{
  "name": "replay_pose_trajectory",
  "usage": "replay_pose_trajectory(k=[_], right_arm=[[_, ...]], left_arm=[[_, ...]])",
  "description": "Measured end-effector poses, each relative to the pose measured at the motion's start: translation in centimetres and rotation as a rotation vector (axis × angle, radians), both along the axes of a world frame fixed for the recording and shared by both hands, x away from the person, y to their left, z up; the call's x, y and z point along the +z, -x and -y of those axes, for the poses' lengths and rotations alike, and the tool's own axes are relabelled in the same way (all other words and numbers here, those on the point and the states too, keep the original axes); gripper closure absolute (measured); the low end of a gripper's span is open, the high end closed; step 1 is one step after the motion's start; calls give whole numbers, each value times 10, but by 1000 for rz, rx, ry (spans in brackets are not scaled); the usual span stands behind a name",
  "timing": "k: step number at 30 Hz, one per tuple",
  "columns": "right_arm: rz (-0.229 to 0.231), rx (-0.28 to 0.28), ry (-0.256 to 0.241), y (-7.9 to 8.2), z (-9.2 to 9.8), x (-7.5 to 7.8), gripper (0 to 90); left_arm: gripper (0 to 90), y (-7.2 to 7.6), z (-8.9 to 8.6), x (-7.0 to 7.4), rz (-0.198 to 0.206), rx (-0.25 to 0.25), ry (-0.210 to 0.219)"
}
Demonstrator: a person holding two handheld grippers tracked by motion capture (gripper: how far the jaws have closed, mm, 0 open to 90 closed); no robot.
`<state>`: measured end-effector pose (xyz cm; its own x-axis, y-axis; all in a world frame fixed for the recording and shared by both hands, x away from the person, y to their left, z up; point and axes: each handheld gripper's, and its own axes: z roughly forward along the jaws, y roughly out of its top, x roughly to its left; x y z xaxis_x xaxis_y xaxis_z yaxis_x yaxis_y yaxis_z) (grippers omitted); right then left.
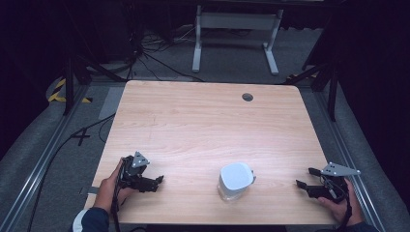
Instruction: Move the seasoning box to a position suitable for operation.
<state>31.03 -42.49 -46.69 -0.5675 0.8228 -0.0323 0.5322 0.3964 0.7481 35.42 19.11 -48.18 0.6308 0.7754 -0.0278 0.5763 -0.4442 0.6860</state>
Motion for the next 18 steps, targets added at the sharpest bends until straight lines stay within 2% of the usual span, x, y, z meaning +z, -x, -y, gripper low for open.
replay_pose_trajectory(k=[2,8,11,12,13,15,18], right_arm=[[0,0,0,0,0,0,235],[0,0,0,0,0,0,236],[-1,-5,-1,0,0,0,237],[-3,-4,0,-1,0,0,237],[-3,-4,-1,-1,0,0,238],[-4,-3,2,-1,0,0,239],[-13,0,1,-3,2,2,273]], left_arm=[[0,-1,1,0,11,-10,-3],[0,-1,1,0,7,-7,-1],[0,1,1,1,-2,12,-7],[0,1,1,1,9,6,-19],[1,3,2,1,-15,9,-11],[2,3,2,1,8,9,-15],[3,5,2,0,20,-17,-9]])
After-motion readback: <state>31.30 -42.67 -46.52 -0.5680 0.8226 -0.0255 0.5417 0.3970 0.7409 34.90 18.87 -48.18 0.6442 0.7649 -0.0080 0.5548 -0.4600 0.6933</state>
